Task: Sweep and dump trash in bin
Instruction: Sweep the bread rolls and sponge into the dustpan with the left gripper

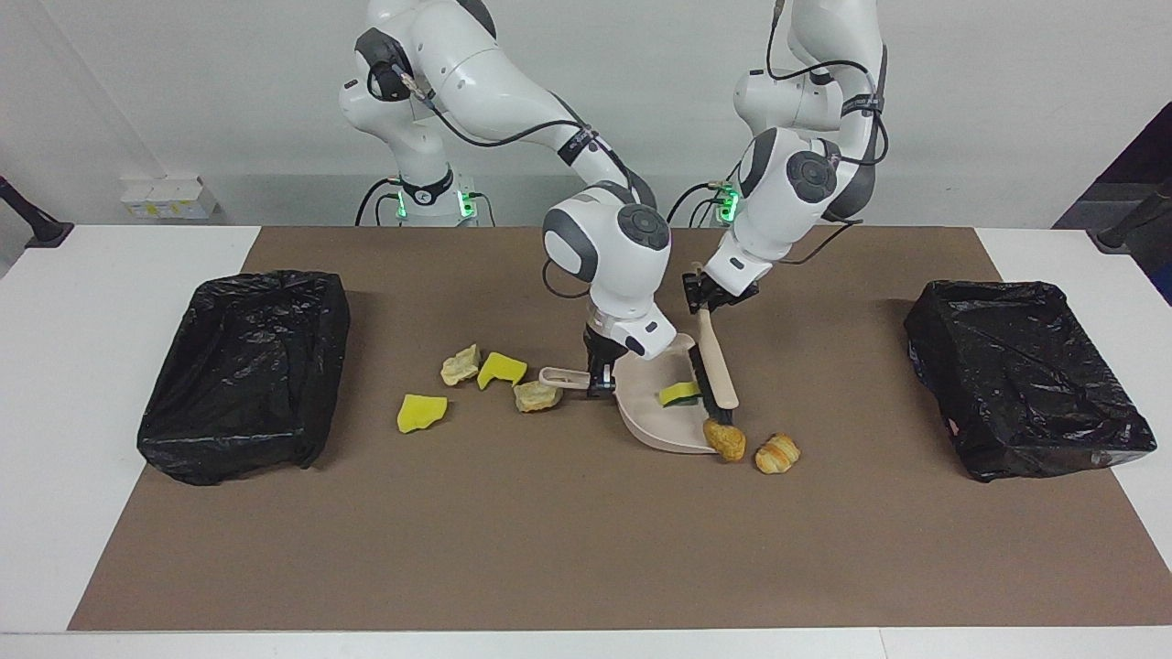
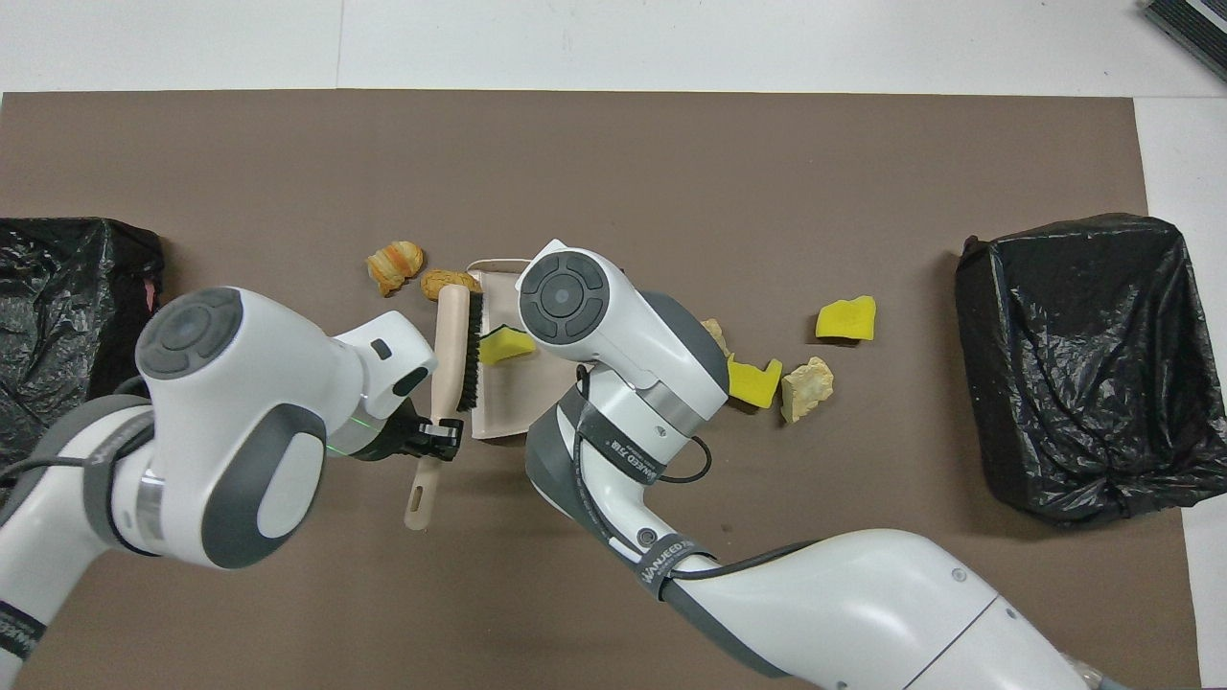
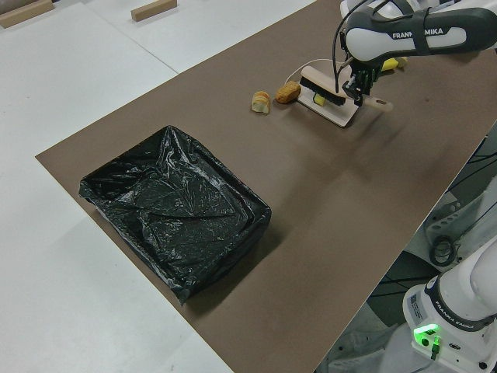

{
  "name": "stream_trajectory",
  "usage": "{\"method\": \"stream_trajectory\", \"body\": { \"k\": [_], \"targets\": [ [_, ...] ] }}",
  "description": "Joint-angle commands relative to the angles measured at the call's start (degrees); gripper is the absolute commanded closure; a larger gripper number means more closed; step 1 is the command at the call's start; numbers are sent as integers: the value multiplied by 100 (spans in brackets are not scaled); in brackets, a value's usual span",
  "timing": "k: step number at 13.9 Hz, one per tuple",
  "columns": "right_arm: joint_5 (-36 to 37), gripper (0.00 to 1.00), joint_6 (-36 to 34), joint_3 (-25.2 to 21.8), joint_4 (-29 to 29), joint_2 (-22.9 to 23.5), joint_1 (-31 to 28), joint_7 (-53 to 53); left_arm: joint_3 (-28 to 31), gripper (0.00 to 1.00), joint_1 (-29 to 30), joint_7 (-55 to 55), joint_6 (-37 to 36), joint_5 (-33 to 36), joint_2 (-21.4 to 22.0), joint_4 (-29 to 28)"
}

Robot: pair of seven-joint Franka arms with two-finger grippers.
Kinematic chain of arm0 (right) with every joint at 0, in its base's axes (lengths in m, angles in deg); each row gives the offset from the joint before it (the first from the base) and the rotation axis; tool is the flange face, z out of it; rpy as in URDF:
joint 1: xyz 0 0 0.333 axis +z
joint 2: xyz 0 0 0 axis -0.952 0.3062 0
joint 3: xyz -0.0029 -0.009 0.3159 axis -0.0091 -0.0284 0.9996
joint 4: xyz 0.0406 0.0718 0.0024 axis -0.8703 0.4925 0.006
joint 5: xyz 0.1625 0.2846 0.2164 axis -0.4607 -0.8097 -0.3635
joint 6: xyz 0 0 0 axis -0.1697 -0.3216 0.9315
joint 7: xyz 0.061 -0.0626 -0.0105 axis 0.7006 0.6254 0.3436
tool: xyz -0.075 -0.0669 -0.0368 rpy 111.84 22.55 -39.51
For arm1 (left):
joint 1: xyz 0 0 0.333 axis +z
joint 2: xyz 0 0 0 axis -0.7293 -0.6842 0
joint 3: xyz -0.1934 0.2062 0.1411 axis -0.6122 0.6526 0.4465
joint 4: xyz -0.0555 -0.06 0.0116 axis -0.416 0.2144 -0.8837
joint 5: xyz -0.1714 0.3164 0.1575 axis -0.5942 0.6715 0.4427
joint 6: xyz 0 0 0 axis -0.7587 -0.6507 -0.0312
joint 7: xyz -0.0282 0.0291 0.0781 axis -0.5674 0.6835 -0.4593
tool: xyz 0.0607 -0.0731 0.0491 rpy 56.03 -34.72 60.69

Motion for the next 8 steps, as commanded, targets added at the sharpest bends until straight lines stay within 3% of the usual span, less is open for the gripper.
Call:
{"method": "stream_trajectory", "body": {
  "k": [1,3,6,8],
  "targets": [
    [44,100,84,54,-12,11,-43,-131,24,100,592,-923,-311,524,-38,222],
    [43,100,93,54,-12,2,-43,-131,24,100,1014,-1346,-127,1150,-230,493],
    [79,100,-196,46,-65,-33,88,-428,24,100,1402,-1523,-38,1897,-1073,1231],
    [96,100,-285,28,-65,-41,123,-473,24,100,1447,-1559,102,1996,-1408,1452]
  ]
}}
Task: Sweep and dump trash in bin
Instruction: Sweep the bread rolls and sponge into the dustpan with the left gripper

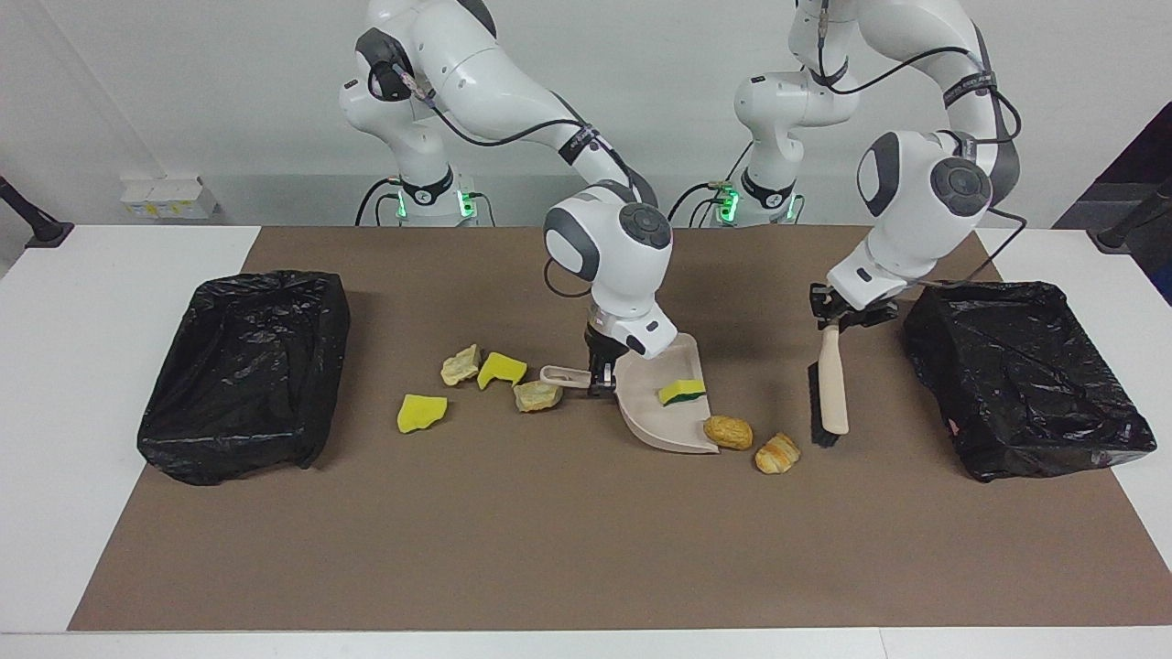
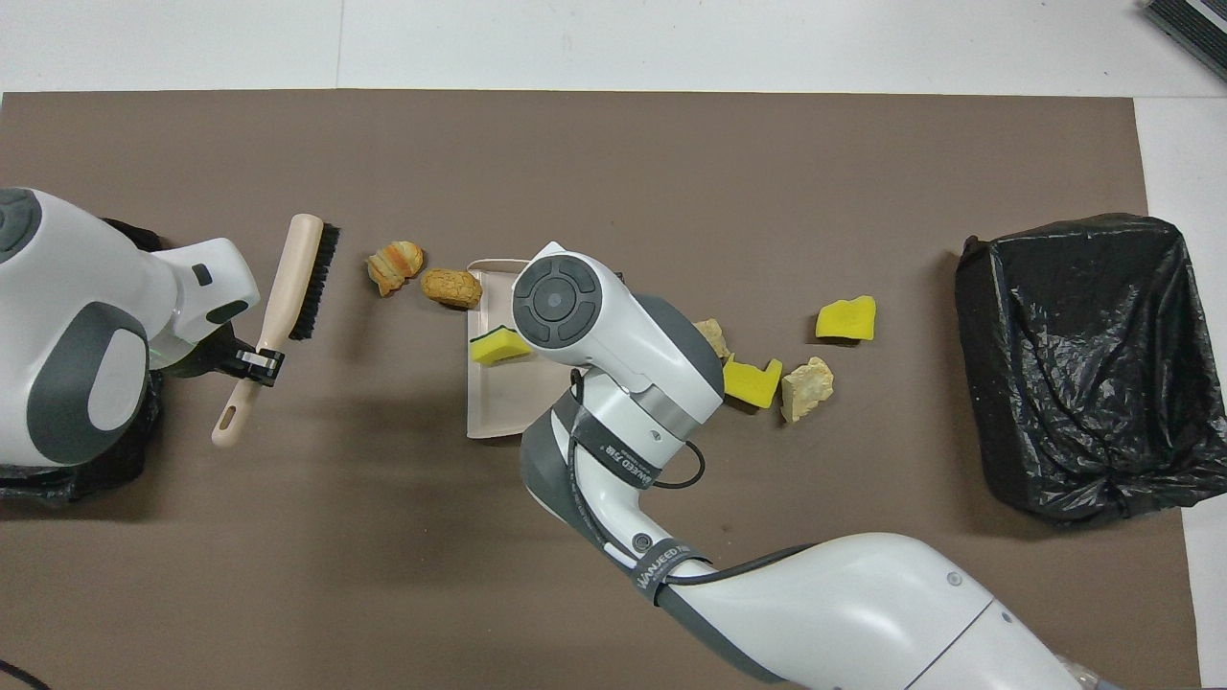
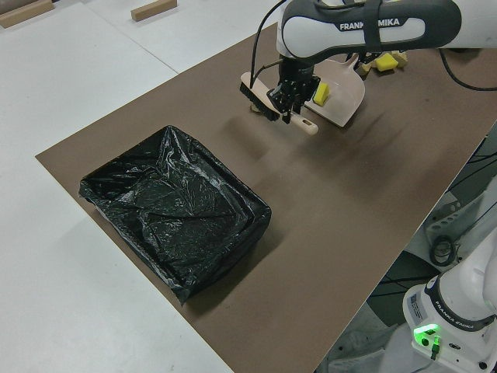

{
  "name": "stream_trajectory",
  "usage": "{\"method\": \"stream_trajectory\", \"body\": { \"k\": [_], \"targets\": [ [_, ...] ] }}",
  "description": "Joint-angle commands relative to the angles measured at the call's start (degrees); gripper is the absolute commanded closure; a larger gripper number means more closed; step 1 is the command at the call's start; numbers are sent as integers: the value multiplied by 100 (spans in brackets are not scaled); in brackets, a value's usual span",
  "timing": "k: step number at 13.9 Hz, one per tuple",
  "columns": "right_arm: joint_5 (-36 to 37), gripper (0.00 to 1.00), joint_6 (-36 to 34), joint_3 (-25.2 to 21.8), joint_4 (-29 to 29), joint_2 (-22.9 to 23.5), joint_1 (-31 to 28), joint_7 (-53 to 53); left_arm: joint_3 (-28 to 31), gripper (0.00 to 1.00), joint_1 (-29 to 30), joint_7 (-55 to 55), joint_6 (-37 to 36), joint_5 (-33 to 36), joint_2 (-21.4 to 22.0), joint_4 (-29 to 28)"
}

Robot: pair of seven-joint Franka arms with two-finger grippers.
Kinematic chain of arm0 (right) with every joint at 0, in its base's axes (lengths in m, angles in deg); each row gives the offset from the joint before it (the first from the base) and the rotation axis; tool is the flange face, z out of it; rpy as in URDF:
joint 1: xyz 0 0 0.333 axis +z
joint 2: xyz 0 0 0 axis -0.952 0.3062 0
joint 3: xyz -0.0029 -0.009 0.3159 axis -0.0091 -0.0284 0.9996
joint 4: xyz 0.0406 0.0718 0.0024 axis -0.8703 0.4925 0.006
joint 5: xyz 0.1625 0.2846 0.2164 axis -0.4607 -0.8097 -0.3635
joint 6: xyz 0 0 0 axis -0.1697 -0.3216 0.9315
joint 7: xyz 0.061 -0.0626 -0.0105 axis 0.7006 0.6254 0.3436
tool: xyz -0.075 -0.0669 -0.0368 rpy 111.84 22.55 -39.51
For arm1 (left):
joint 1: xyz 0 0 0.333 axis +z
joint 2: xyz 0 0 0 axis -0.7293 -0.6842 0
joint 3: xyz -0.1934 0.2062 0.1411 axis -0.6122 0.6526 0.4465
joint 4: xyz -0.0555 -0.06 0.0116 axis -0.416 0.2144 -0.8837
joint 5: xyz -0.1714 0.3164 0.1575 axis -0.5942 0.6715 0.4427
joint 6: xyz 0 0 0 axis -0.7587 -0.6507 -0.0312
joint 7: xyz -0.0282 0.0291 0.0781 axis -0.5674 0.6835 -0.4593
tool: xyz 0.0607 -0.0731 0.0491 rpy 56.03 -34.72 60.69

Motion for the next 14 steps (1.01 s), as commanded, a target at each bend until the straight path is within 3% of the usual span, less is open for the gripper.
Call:
{"method": "stream_trajectory", "body": {
  "k": [1,7,11,14],
  "targets": [
    [102,100,-190,5,-50,-47,85,-220,-73,100,-9,-33,286,310,-738,553],
    [488,100,-173,40,-15,-47,147,-624,-126,100,-219,-32,332,276,-776,361],
    [480,100,-112,49,11,-47,94,-616,-144,100,-500,-32,297,250,-399,-296],
    [480,100,-112,49,11,-47,94,-615,-144,100,-695,-50,-114,-346,-196,-439]
  ]
}}
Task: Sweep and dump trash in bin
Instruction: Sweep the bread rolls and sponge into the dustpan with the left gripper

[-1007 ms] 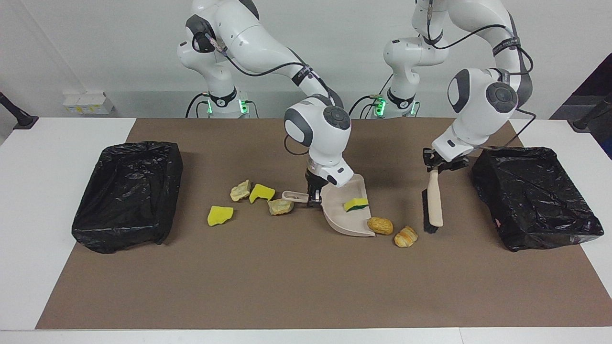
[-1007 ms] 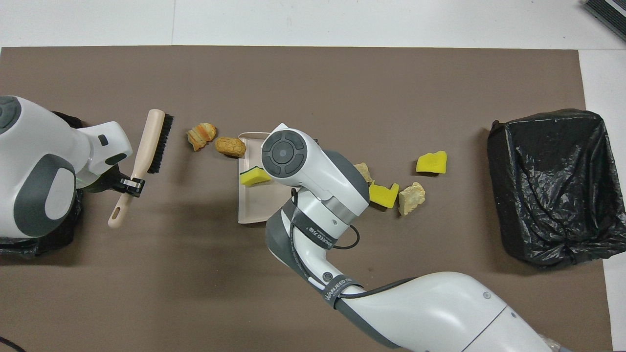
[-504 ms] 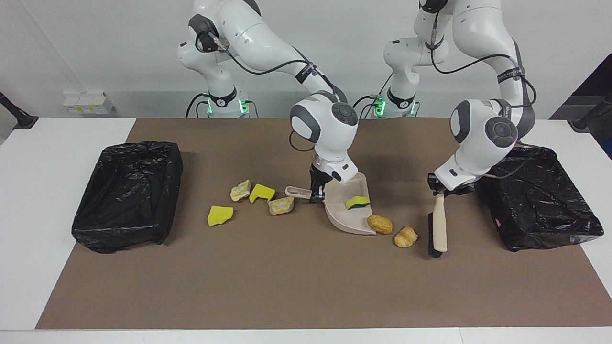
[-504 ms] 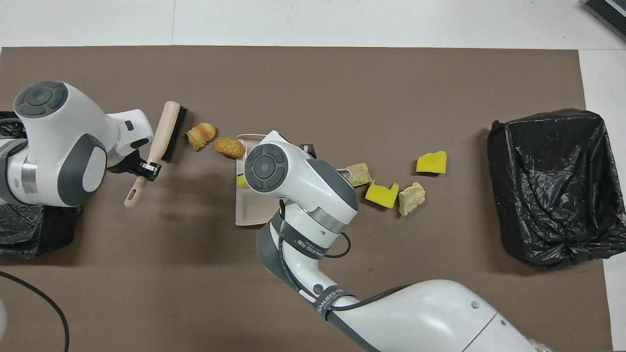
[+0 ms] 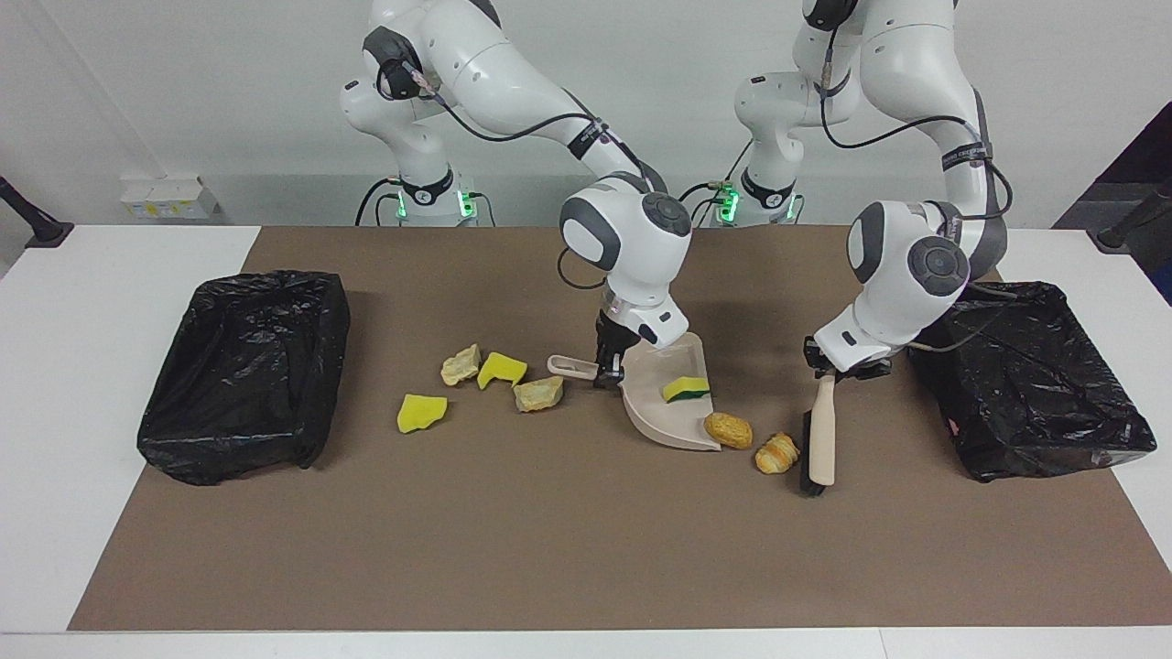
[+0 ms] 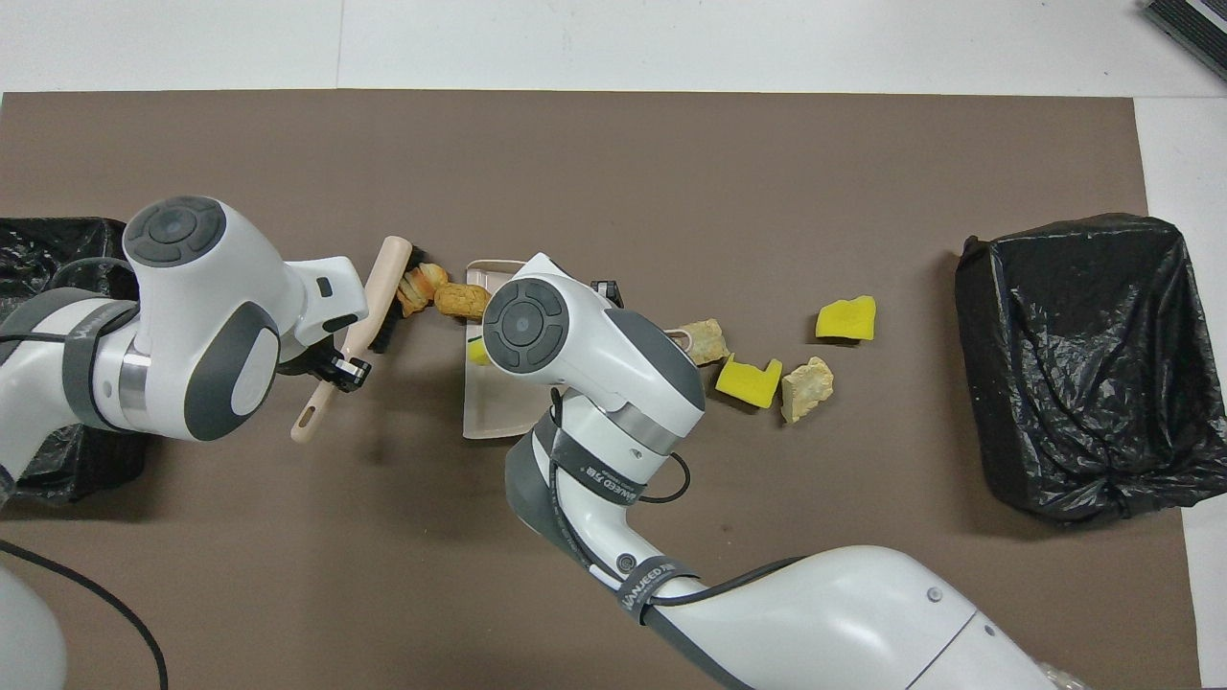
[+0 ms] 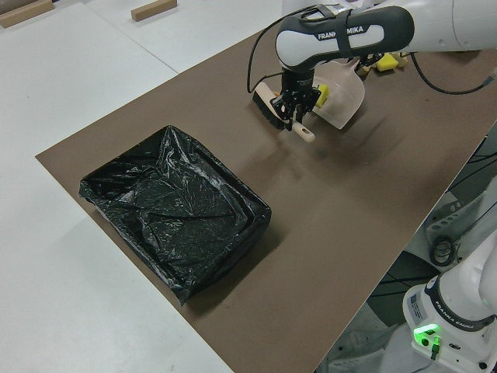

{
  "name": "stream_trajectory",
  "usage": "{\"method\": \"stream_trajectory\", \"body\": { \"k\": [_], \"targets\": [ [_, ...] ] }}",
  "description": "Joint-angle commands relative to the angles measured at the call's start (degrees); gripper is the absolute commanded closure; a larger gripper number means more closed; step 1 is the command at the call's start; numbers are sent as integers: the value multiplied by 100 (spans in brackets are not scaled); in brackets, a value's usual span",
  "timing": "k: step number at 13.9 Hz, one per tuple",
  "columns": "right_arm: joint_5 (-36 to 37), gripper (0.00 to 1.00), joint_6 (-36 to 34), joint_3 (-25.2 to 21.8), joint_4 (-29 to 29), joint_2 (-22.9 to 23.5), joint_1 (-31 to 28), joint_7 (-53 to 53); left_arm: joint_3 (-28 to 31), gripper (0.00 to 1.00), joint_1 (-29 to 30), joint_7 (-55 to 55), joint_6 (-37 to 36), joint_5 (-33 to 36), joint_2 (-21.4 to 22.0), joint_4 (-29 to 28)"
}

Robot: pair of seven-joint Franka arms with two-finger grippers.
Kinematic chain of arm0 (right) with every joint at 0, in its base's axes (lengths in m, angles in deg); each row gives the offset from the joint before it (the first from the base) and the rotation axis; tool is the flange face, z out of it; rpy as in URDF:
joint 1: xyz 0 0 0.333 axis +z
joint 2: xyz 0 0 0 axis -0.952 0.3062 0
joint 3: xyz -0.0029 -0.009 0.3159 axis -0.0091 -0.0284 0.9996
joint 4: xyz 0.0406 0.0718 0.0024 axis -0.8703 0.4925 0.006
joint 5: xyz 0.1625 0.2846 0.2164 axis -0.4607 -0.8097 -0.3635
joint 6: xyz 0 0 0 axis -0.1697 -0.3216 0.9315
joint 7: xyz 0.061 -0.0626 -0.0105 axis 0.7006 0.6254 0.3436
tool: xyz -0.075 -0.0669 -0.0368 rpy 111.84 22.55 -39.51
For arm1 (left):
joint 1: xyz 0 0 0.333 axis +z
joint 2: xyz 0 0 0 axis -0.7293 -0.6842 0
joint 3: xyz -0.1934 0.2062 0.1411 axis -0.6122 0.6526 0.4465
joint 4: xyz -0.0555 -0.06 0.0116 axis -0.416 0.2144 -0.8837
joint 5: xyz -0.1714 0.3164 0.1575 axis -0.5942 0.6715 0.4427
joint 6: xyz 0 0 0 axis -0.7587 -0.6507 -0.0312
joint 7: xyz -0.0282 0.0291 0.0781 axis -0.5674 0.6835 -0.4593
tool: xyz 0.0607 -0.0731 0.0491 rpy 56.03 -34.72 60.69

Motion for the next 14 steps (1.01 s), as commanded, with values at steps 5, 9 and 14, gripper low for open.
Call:
{"method": "stream_trajectory", "body": {
  "k": [5,9,14],
  "targets": [
    [131,100,10,54,20,-19,-115,-46,74,100,-350,15,-861,-1349,810,-382],
    [96,100,88,54,29,-11,-141,-29,74,100,-561,182,-405,-1659,1100,-935],
    [69,100,97,54,29,-11,-159,-29,74,100,-676,210,-420,-2615,1232,-1024]
  ]
}}
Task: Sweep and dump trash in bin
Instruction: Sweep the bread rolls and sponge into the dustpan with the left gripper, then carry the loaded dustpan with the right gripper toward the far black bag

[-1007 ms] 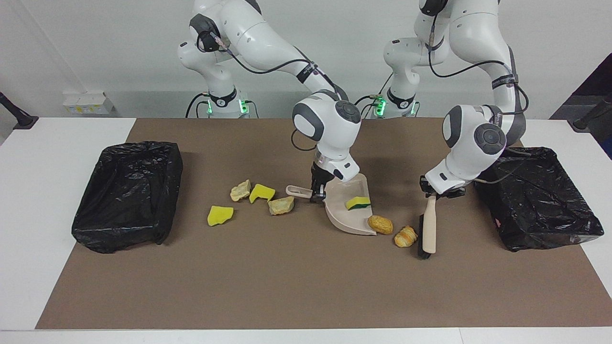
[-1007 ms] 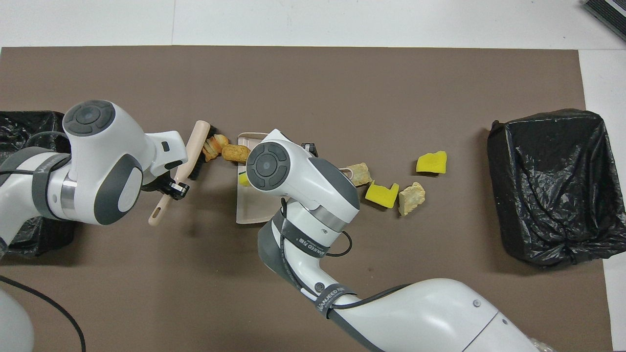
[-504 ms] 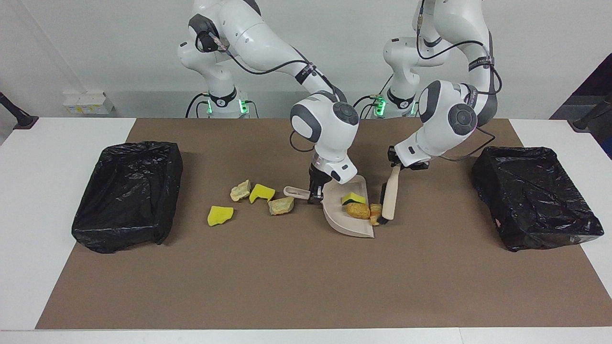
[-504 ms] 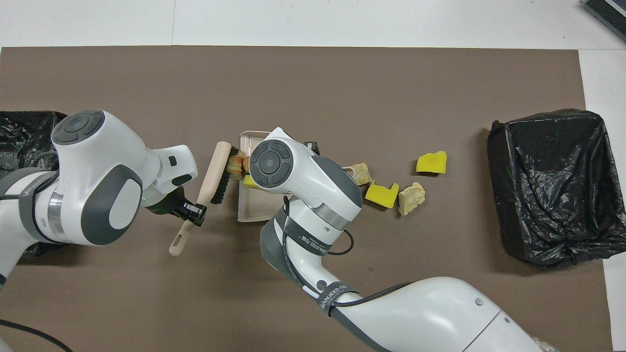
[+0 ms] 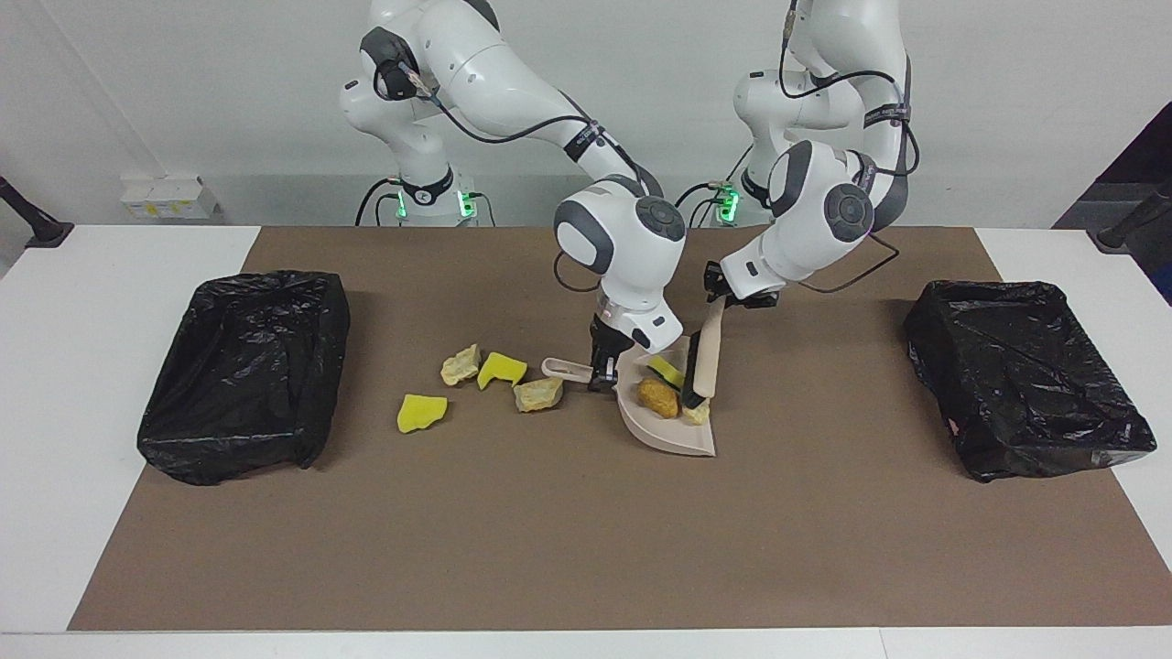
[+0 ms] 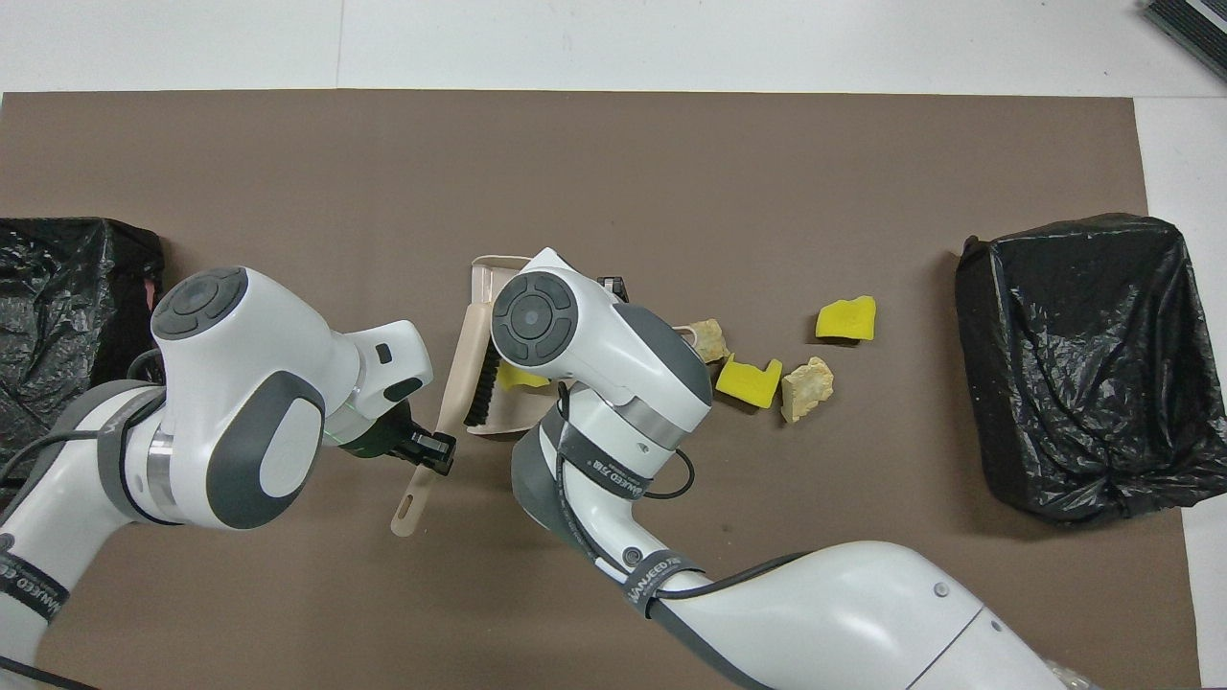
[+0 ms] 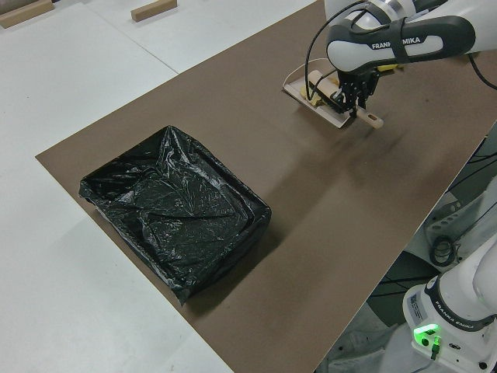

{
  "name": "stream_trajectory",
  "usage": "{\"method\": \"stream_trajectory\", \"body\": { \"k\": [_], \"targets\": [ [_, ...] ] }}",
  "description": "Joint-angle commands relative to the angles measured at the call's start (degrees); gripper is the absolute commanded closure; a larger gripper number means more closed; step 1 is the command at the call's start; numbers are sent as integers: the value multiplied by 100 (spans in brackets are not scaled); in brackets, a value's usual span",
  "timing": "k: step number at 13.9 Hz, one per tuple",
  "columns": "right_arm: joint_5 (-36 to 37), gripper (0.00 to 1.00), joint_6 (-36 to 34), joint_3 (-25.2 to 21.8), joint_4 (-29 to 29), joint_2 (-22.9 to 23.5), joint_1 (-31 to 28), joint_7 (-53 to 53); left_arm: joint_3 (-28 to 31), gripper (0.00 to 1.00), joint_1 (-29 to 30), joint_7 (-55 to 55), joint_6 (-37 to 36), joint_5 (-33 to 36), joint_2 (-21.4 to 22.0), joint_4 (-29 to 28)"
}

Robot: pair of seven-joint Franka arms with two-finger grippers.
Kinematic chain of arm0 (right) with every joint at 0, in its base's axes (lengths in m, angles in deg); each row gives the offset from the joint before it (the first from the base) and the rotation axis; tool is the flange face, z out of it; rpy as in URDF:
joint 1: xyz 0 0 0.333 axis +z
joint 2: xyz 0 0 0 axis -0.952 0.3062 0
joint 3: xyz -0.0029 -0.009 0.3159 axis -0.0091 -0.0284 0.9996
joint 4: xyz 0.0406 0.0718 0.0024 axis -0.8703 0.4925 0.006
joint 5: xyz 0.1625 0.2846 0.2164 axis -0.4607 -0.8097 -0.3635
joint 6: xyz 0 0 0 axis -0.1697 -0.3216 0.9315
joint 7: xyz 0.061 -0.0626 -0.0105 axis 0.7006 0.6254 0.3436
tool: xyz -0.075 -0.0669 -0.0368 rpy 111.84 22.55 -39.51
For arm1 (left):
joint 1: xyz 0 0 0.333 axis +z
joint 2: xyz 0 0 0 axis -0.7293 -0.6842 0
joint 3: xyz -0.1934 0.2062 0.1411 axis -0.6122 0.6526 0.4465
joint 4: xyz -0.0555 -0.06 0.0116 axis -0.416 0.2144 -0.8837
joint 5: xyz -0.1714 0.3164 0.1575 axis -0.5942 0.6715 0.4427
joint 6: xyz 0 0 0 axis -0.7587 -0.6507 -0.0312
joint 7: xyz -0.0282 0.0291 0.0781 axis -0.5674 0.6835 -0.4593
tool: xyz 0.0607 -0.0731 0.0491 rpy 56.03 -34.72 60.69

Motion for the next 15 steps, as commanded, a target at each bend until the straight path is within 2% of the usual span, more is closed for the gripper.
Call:
{"method": "stream_trajectory", "body": {
  "k": [1,5,7,8,9,10,12,15],
  "targets": [
    [70,100,73,53,27,-13,-97,-29,111,100,31,-12,-202,-448,382,-140],
    [43,100,82,62,27,5,-229,261,173,100,251,22,-766,-467,830,-69],
    [26,100,82,62,27,-39,-290,322,173,100,540,84,-1125,-380,1085,-34],
    [26,100,73,79,27,-74,-395,410,182,100,611,206,-1362,-257,1234,-42],
    [8,100,64,158,44,-118,-501,550,173,100,560,573,-1460,197,1340,-42],
    [-62,100,47,211,105,-283,-624,621,95,100,498,1134,-1479,540,1384,-77],
    [-193,100,47,220,333,-687,-817,831,15,100,165,1961,-1452,728,1595,-278],
    [-509,100,38,220,869,-1399,-1300,1411,-3,100,-537,2964,-630,764,2331,-1243]
  ]
}}
